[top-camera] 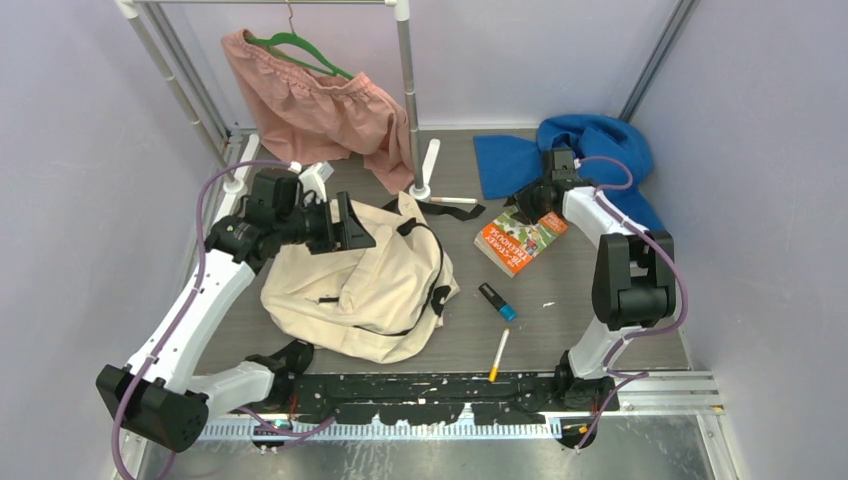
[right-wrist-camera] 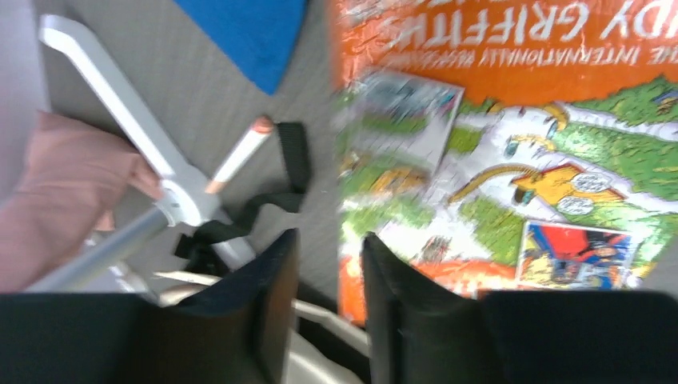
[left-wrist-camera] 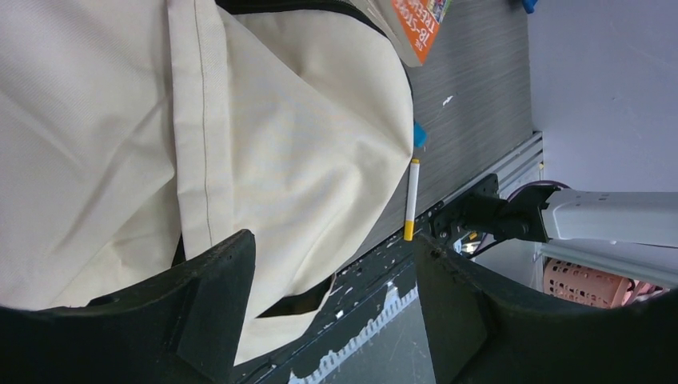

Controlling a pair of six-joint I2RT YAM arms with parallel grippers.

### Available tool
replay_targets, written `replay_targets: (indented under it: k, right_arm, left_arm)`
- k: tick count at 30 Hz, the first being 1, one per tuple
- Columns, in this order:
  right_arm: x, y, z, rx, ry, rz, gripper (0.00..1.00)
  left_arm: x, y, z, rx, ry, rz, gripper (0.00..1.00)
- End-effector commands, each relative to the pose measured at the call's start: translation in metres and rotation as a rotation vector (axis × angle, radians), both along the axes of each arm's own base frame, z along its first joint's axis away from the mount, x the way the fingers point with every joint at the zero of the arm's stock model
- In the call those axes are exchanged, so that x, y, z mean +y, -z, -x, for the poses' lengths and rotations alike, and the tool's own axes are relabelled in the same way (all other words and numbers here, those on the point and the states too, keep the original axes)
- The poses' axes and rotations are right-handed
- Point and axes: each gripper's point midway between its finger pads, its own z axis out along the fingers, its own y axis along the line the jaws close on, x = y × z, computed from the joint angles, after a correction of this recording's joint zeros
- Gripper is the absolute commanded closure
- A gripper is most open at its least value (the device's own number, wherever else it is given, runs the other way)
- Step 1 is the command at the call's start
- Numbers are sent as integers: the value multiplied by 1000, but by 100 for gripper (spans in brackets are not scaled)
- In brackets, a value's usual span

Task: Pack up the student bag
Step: Adjust the book at the center of the board.

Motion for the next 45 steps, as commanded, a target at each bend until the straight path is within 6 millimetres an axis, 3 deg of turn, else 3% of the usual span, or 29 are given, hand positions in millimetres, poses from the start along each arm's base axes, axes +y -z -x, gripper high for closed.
replay_targets:
  k: [1, 4, 6, 12, 15, 16, 24, 31, 36, 40, 43, 45]
  right_arm:
    - [26, -49, -32, -199, -68, -92, 48]
    - [3, -53, -17, -195, -105, 65, 30]
    - [-22, -51, -6, -178, -124, 190, 24]
    - [-81, -21, 27, -11, -151, 430, 23]
    - [-88, -12, 27, 1, -178, 479, 23]
    - [-99, -8, 24, 11, -169, 490, 22]
    - [-99, 2, -26, -8, -258, 500, 6]
    - [-102, 25, -44, -11, -282, 525, 0]
    - [-94, 39, -30, 13, -274, 467, 0]
    - [-88, 42, -5, 40, -260, 422, 0]
    - [-86, 44, 13, 46, -254, 413, 0]
    - [-94, 34, 11, 24, -239, 461, 0]
  left_arm:
    - [-4, -14, 0, -42, 10, 16, 27]
    - [-8, -15, 0, -52, 27, -7, 26]
    - [-16, -18, 0, -68, 45, -27, 25]
    - [-62, -16, 8, -86, 151, -74, 25]
    - [-80, -12, 10, -81, 180, -65, 25]
    - [-84, -10, 11, -77, 189, -64, 25]
    - [-103, -8, 22, -71, 229, -71, 25]
    - [-101, -6, 27, -66, 224, -73, 25]
    - [-100, -6, 28, -66, 225, -73, 25]
    - [-104, -2, 28, -52, 240, -70, 25]
    - [-107, -1, 28, -50, 252, -67, 25]
    - [-109, -1, 28, -47, 259, -59, 25]
